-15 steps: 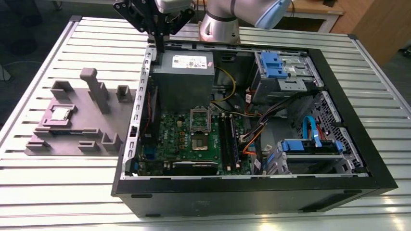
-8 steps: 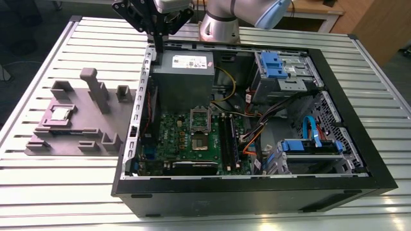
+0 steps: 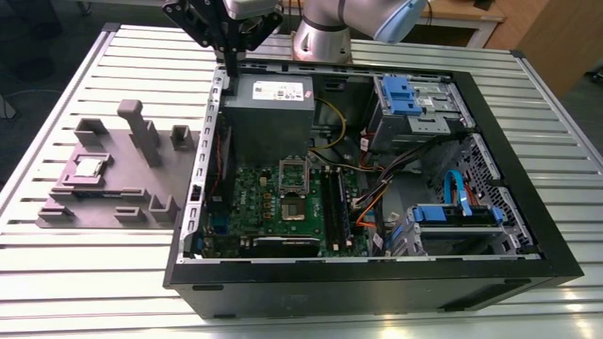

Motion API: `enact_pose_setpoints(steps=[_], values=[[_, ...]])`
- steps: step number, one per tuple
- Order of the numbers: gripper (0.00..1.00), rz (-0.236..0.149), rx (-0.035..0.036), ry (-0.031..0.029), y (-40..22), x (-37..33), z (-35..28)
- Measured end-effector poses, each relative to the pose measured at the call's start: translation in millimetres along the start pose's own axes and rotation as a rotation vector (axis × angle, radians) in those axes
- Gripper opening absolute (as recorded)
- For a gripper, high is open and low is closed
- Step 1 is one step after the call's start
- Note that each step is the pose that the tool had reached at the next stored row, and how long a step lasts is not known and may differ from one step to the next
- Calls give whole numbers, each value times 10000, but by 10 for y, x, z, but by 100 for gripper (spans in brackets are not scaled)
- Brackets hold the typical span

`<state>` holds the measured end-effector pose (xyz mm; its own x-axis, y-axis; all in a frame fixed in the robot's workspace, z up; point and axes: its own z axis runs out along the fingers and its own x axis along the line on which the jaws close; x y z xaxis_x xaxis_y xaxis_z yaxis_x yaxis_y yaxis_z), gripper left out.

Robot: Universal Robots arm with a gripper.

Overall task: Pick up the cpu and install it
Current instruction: 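Reach for the cpu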

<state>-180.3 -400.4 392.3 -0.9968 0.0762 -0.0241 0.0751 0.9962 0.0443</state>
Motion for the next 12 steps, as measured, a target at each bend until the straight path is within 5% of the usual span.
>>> enact_pose_setpoints(steps=[12], values=[[10,0,0,0,-2,33,0]])
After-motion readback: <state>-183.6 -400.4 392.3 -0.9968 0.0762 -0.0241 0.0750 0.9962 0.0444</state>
